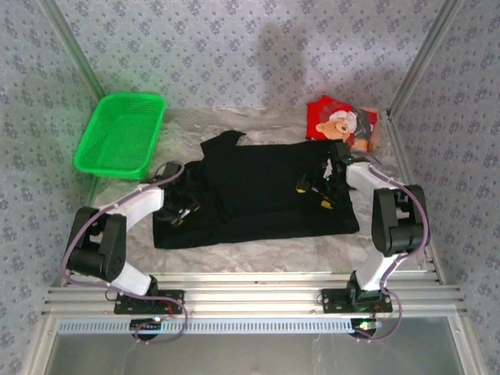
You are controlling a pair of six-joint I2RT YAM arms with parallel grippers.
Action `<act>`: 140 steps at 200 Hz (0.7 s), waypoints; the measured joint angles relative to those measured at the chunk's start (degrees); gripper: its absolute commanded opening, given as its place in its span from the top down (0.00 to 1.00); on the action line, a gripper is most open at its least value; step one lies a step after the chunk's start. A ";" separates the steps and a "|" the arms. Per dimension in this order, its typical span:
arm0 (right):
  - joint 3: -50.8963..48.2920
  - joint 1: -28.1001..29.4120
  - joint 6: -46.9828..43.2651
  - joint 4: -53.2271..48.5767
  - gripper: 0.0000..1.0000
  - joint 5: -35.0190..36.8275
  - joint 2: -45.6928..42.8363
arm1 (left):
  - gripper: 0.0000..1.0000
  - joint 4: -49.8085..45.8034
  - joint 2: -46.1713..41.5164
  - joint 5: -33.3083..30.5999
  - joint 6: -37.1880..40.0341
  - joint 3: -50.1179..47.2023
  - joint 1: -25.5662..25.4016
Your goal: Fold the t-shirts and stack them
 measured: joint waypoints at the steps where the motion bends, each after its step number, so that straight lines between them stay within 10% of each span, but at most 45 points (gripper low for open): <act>1: 0.00 0.00 0.15 0.02 0.05 0.15 0.09 | 0.45 -0.02 0.00 -0.11 -0.07 -0.13 0.00; 140: -14.19 2.16 7.76 -11.61 0.04 14.91 -14.73 | 0.33 -5.31 -28.11 -1.46 -9.84 -20.02 3.21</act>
